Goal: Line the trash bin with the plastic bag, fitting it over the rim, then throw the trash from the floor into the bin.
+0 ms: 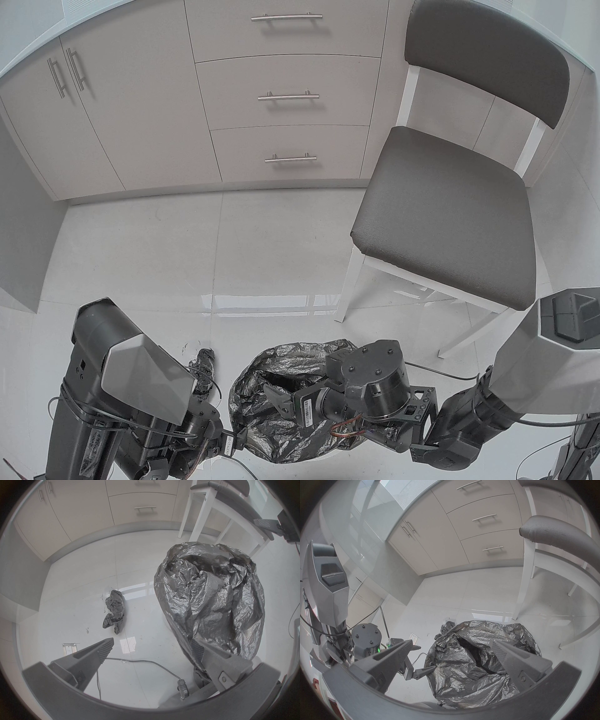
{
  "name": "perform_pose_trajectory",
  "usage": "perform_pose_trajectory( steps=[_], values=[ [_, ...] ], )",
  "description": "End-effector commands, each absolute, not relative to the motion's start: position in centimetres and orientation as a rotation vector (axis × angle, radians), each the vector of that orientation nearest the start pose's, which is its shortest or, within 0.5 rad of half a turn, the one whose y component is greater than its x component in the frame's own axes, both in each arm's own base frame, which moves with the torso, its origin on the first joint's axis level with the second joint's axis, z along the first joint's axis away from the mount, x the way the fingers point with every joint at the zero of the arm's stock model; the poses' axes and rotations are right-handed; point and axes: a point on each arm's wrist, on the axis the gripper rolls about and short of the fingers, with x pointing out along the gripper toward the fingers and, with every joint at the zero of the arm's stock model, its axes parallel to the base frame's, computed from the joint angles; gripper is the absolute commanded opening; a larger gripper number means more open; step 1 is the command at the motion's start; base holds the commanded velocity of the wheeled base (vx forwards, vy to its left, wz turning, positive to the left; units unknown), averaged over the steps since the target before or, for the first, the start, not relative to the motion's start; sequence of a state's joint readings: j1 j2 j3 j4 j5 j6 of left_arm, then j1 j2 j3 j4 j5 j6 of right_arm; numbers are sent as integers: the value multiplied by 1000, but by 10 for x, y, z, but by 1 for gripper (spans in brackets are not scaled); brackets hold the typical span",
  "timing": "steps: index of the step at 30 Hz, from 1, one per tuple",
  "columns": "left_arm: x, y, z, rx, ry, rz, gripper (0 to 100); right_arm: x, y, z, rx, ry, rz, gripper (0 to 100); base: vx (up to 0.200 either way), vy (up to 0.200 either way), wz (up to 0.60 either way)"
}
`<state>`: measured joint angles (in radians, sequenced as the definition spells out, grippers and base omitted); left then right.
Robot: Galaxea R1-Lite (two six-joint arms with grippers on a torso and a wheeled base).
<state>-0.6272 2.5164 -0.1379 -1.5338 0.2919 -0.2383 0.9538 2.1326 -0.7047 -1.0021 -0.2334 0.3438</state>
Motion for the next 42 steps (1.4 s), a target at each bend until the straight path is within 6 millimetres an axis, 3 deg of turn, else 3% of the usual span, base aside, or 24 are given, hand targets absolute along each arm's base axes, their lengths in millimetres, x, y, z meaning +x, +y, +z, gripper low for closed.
perform_pose_trajectory(
  steps=[1,16,24,34,42],
  values=[
    [194,-133,-80,168,797,-210,100,206,283,33,59,504,631,100,0,0,0],
    [196,-127,-88,220,828,-192,100,205,282,21,45,523,626,100,0,0,0],
    [194,-127,-86,260,985,-220,100,200,280,19,35,536,631,100,0,0,0],
    [198,-130,-85,248,974,-222,100,201,281,17,34,539,630,100,0,0,0],
    [205,-138,-85,161,936,-252,100,195,265,9,-23,577,595,100,0,0,0]
  ],
)
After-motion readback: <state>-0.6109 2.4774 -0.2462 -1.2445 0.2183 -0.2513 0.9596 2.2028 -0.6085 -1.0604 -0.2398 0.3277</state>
